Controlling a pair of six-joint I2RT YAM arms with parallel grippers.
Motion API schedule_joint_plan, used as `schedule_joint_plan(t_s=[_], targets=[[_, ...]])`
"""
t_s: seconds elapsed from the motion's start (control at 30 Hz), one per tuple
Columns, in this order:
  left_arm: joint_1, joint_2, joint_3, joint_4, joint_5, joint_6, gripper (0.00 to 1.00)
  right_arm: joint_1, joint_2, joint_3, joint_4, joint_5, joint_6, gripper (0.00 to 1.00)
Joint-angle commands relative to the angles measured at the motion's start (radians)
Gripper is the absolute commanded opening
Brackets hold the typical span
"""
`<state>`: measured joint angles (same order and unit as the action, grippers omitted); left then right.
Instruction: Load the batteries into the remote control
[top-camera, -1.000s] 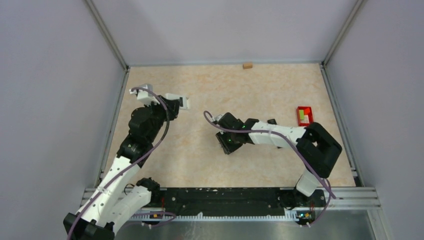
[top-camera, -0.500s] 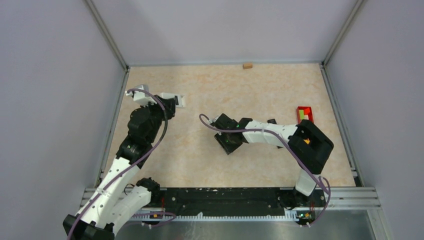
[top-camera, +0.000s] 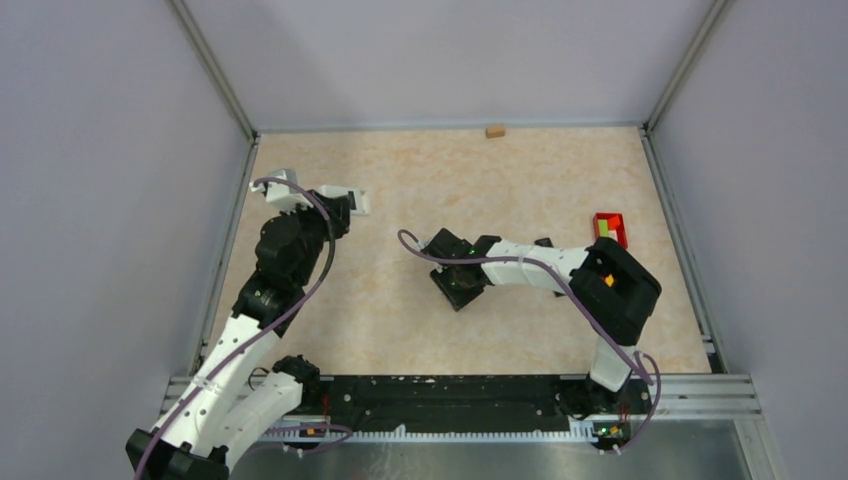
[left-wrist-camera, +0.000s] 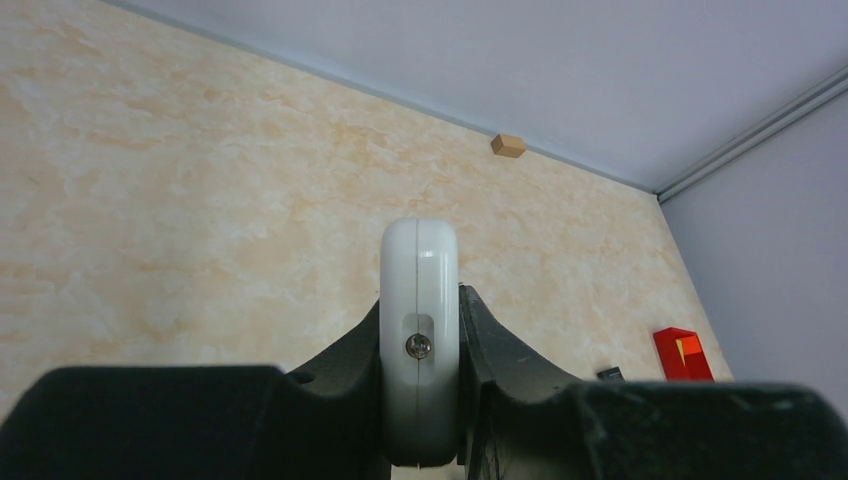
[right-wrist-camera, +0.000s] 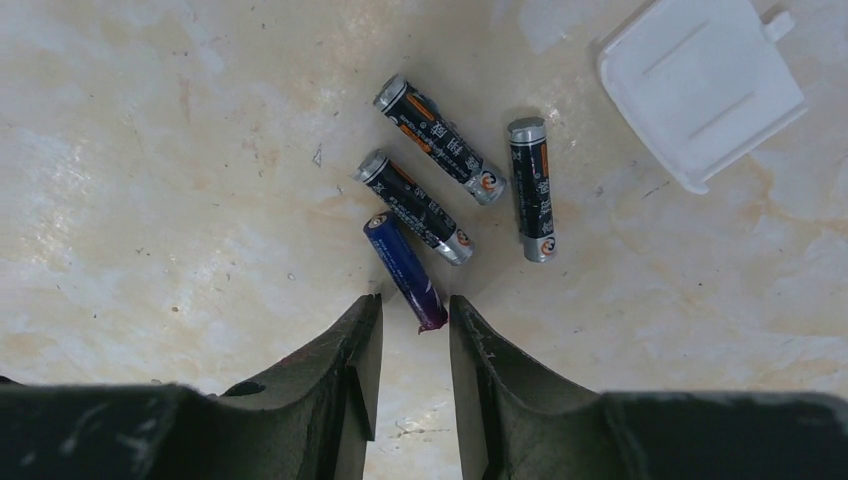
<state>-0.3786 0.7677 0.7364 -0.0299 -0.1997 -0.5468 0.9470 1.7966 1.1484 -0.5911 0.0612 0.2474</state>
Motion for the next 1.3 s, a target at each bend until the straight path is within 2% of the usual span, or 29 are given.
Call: schedule_joint_plan(t_s=[0.0,0.23,0.3,0.37,0.83,1.17,1.27], targets=[[0.001,-0.009,0.005,0.035,-0.010,0.014,0.00,0.011,0.010,0.050,0.016,-0.027,0.030,0.30],[0.001,-0.008,0.007,0.034,-0.016,0.012,0.00,0.021,-0.004,0.076,-0.006,-0.058,0.111,0.27],[0.000,-0.012,0.010,0.034,-0.012,0.011,0.00,0.023,-0.003,0.080,-0.003,-0.058,0.124,0.35],[0.000,-0.016,0.010,0.035,-0.013,0.011,0.00,0.024,0.007,0.083,0.006,-0.058,0.126,0.37],[0.000,-0.026,0.010,0.005,-0.029,0.016,0.00,0.036,0.075,0.141,-0.037,0.020,0.122,0.35],[0.000,-0.056,0.009,-0.024,-0.117,0.010,0.00,0.057,0.120,0.175,-0.076,0.108,0.160,0.24],[0.000,-0.077,0.005,-0.025,-0.139,0.009,0.00,0.062,0.126,0.180,-0.080,0.129,0.166,0.14]])
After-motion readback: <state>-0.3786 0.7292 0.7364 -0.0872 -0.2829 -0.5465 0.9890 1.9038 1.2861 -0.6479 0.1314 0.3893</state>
